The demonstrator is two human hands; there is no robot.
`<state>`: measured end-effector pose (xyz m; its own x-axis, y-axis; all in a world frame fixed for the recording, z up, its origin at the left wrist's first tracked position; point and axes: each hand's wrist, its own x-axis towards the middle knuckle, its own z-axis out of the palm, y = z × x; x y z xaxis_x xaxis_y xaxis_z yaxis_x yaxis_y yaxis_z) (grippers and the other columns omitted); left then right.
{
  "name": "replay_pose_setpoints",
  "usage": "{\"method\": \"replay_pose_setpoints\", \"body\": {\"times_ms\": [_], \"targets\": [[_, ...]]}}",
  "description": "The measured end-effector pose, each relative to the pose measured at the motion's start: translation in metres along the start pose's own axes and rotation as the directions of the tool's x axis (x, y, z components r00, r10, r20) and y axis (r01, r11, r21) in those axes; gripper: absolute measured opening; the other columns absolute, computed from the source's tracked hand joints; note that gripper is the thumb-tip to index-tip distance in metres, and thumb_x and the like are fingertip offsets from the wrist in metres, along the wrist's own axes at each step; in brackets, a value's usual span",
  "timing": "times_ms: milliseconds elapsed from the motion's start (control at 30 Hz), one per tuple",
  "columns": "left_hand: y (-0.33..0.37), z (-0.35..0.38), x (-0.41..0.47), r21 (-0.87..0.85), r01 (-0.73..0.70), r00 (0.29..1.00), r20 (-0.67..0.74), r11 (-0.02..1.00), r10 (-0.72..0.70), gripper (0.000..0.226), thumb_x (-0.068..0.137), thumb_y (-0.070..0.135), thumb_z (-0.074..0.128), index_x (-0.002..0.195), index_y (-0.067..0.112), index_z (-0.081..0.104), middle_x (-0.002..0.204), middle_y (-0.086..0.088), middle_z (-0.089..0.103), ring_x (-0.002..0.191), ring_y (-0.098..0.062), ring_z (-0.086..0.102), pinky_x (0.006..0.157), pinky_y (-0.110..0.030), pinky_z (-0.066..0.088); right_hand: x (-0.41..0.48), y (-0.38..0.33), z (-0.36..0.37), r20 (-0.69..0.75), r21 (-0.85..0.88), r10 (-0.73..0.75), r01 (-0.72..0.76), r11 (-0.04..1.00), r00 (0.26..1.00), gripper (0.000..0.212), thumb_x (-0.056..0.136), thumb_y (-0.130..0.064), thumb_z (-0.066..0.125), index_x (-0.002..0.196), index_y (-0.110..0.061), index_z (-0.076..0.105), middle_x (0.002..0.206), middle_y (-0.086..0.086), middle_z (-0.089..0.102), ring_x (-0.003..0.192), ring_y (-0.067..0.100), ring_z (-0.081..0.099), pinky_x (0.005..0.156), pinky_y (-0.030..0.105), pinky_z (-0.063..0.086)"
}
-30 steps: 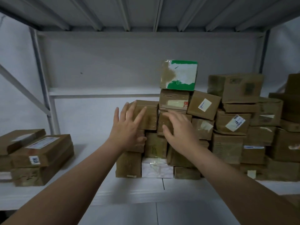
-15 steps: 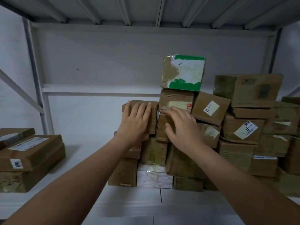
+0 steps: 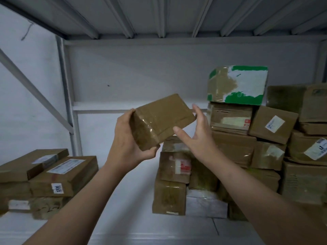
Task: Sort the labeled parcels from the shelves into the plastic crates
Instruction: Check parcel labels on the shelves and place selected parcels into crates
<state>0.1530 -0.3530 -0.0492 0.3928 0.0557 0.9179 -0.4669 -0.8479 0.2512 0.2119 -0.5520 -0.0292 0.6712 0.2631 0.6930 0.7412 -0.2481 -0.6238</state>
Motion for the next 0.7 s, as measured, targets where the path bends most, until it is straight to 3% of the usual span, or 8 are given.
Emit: {"method": "replay_pose_setpoints", "body": {"times_ms": [67,133,233,300,467,567,633,700], "targets": [[-0.013,-0.019,-0.001,-0.215,0.143,0.989,0.012,0.966,-0.144,0.109,0.059,0.053,0.071,0.147,0.015,0.019,0.135,0.005,0.034,0.123,-0.001,0.039,0.1,-0.009,0.035,0.006,-0.01,0.017,-0.01,0.111,0.073,-0.071,0.991,0.997,0.089,0.081,-0.051,0.064,0.15,-0.032,0.012,0.157,-0.005,0.019,0.142,0.012,0.018,0.111,0.034,0.022],[-0.027,-0.037,-0.001,-0.371,0.246,0.967,0.024,0.896,-0.255,0.097,0.064,0.054,0.068,0.144,0.032,0.018,0.132,0.01,0.041,0.121,0.003,0.045,0.093,-0.01,0.043,0.008,-0.018,0.035,0.04,0.233,0.076,-0.084,0.969,0.996,0.074,0.081,-0.048,0.063,0.144,-0.03,0.029,0.145,-0.009,0.043,0.133,0.004,0.038,0.109,0.029,0.033],[-0.05,-0.056,-0.001,-0.534,0.343,0.922,0.035,0.772,-0.386,0.074,0.068,0.058,0.059,0.134,0.048,0.028,0.126,0.001,0.053,0.111,-0.012,0.059,0.087,-0.025,0.054,0.004,-0.027,0.069,0.065,0.287,0.046,-0.063,0.956,0.997,0.04,0.091,-0.027,0.062,0.129,-0.03,0.048,0.113,-0.018,0.063,0.101,-0.012,0.059,0.083,0.011,0.049],[-0.063,-0.065,-0.002,-0.577,0.385,0.901,0.067,0.72,-0.428,0.066,0.069,0.058,0.057,0.131,0.046,0.037,0.123,-0.007,0.059,0.106,-0.019,0.064,0.083,-0.032,0.056,0.003,-0.032,0.088,0.035,0.339,0.059,-0.068,0.938,0.998,0.039,0.093,-0.025,0.061,0.13,-0.031,0.049,0.115,-0.014,0.065,0.103,-0.004,0.062,0.084,0.014,0.051],[-0.084,-0.084,-0.005,-0.606,0.513,0.839,0.202,0.608,-0.506,0.021,0.099,0.042,0.042,0.111,0.027,0.049,0.106,-0.004,0.071,0.098,-0.018,0.069,0.073,-0.032,0.054,-0.001,-0.039,0.114,0.074,0.529,0.141,-0.159,0.834,0.987,0.046,0.084,-0.026,0.07,0.122,-0.036,0.046,0.12,0.0,0.066,0.105,0.015,0.066,0.086,0.029,0.053],[-0.093,-0.087,-0.007,-0.657,0.519,0.822,0.208,0.547,-0.53,0.031,0.101,0.042,0.036,0.118,0.018,0.047,0.099,0.003,0.072,0.097,-0.021,0.069,0.069,-0.032,0.051,-0.008,-0.038,0.127,0.181,0.538,0.208,-0.274,0.797,0.961,0.063,0.072,-0.038,0.079,0.123,-0.047,0.042,0.128,-0.006,0.061,0.116,0.015,0.058,0.095,0.04,0.043],[-0.093,-0.084,-0.01,-0.692,0.538,0.789,0.212,0.481,-0.577,0.034,0.101,0.04,0.034,0.128,0.019,0.039,0.091,0.011,0.07,0.095,-0.017,0.068,0.074,-0.033,0.052,-0.014,-0.038,0.14,0.152,0.546,0.262,-0.302,0.781,0.953,0.087,0.058,-0.054,0.084,0.129,-0.055,0.034,0.14,-0.006,0.049,0.128,0.017,0.046,0.101,0.046,0.039],[-0.085,-0.079,-0.018,-0.718,0.564,0.766,0.268,0.409,-0.585,0.033,0.101,0.035,0.036,0.129,0.02,0.033,0.09,0.011,0.068,0.096,-0.015,0.066,0.081,-0.036,0.054,-0.017,-0.035,0.156,0.076,0.637,0.315,-0.289,0.715,0.946,0.104,0.049,-0.057,0.087,0.132,-0.057,0.025,0.142,0.001,0.047,0.129,0.022,0.048,0.101,0.052,0.044]]}}
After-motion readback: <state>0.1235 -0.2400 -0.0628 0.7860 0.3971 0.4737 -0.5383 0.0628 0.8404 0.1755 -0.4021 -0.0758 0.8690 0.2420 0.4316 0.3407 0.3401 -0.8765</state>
